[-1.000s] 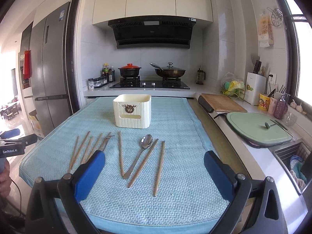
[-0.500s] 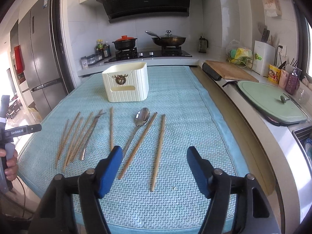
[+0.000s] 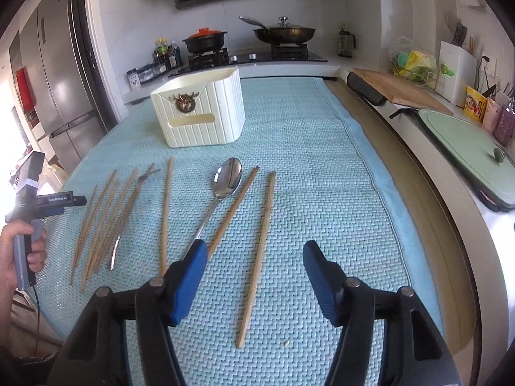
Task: Organize utensils
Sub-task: 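Close the left tool on a wooden chopstick while the right tool grasps another chopstick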
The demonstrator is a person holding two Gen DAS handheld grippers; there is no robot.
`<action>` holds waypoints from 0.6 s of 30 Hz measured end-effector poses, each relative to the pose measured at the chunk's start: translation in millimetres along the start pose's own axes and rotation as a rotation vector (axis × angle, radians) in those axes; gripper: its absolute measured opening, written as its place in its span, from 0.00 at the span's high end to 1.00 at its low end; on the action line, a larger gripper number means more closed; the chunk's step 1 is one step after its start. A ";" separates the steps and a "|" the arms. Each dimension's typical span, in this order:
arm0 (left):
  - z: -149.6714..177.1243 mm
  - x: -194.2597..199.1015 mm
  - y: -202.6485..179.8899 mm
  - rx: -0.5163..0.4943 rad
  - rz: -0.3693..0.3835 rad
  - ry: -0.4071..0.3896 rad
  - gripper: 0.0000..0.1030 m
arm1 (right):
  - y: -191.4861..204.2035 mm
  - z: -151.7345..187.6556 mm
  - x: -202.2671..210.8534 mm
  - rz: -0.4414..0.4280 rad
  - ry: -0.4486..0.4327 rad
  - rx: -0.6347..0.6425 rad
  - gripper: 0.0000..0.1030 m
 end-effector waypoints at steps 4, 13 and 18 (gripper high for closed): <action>-6.3 -5.0 -4.5 -0.023 0.010 0.016 0.14 | -3.3 -6.9 -47.3 -0.017 0.106 0.028 0.47; -19.7 -13.4 -23.6 -0.127 0.007 0.063 0.37 | -3.9 -36.1 -125.2 0.010 0.228 0.056 0.77; -25.6 -13.9 -41.6 -0.152 0.042 0.072 0.90 | -3.6 -51.8 -141.8 0.029 0.246 0.044 0.92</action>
Point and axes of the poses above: each gripper's, at about its wrist camera, not at the fingertips, and x roughly against the way its jaws point, y to its left, z to its underside, the point moved 10 cm from there along -x, roughly the way its jaws point
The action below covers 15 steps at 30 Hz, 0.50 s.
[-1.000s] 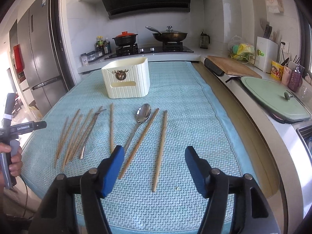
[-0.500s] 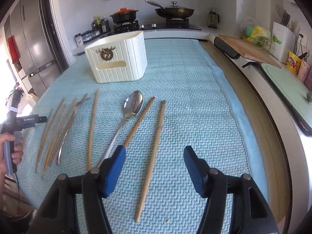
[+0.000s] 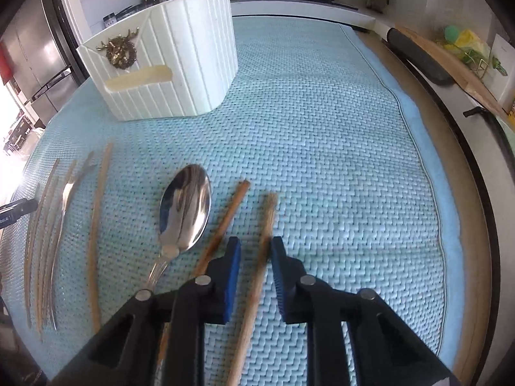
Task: Organize utensils
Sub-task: 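Close the left tool on a wooden chopstick while the right tool grasps another chopstick, then lift the left tool's chopstick into the cream holder while the right tool lowers its chopstick in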
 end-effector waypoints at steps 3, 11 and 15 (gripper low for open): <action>-3.4 -1.1 -4.6 0.011 0.046 -0.005 0.96 | -0.6 -7.1 -1.7 -0.005 0.001 -0.013 0.93; -15.7 54.8 -3.4 0.058 0.178 -0.143 0.97 | 3.3 -19.8 51.4 -0.099 -0.135 -0.055 0.93; -27.6 111.8 -8.1 0.042 0.237 -0.251 0.97 | 15.2 -27.5 111.0 -0.151 -0.253 -0.026 0.93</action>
Point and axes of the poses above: each gripper's, at about its wrist camera, not at the fingertips, and x roughly against the way its jaws point, y to its left, z to its underside, the point moved 10 cm from there along -x, roughly the way its jaws point
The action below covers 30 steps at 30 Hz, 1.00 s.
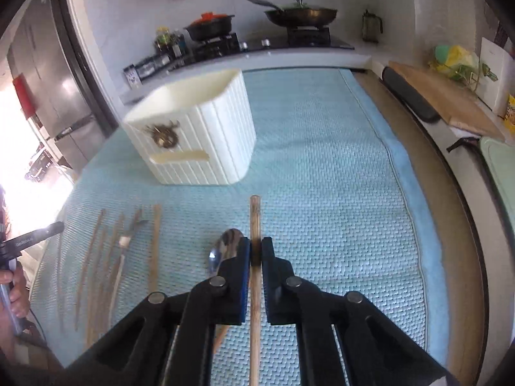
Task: Organize utensils
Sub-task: 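Lift the left tool's chopstick into the cream holder while the right tool lowers its chopstick in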
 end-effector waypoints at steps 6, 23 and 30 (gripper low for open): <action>-41.2 61.4 -46.0 -0.045 0.091 -0.146 0.97 | 30.0 -32.7 71.5 -0.063 -0.154 0.061 0.93; -175.7 115.7 -135.9 -0.146 0.224 -0.370 0.97 | 94.8 -159.4 141.6 -0.071 -0.455 0.165 0.93; -240.9 77.2 -164.2 -0.131 0.173 -0.432 0.97 | 100.1 -232.4 121.8 -0.024 -0.530 0.159 0.93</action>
Point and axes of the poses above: each gripper's, at about its wrist camera, not at the fingertips, and x roughly against the way its jaws point, y to its left, z to its underside, the point moved 10 cm from there along -x, roughly the way its jaws point
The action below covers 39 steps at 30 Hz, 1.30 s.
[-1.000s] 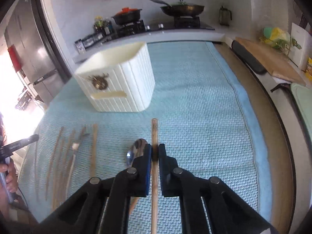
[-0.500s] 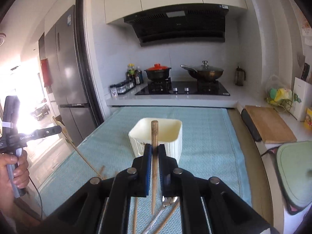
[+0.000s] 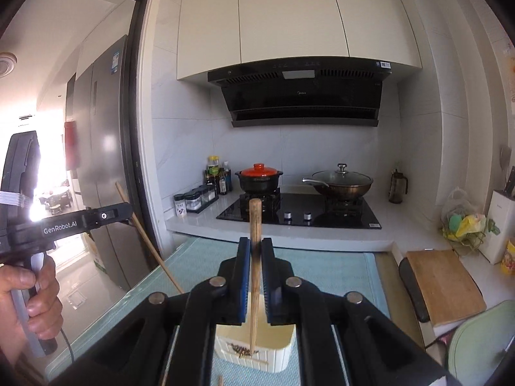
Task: Organize utensils
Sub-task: 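Lift the left tool's chopstick into the cream holder while the right tool lowers its chopstick in, then open both tools to release the chopsticks in the holder and withdraw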
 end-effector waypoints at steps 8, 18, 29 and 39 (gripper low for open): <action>55.4 -97.1 -5.0 -0.013 -0.027 0.167 0.97 | -29.7 35.9 -95.9 0.013 0.127 -0.083 0.93; 114.4 -160.9 10.1 0.042 -0.059 0.376 0.97 | -53.7 103.9 -179.8 0.010 0.375 -0.125 0.93; 83.5 -122.1 27.4 0.045 -0.110 0.305 0.26 | -59.2 84.7 -166.7 0.023 0.324 -0.140 0.44; 142.8 33.0 43.0 -0.198 -0.090 0.209 0.00 | -59.9 74.0 -21.1 0.047 0.168 -0.023 0.34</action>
Point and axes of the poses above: each gripper's, at about its wrist camera, not at the fingertips, and x roughly against the way its jaws point, y to its left, z to its underside, the point moved 10 cm from there along -x, roughly the way its jaws point
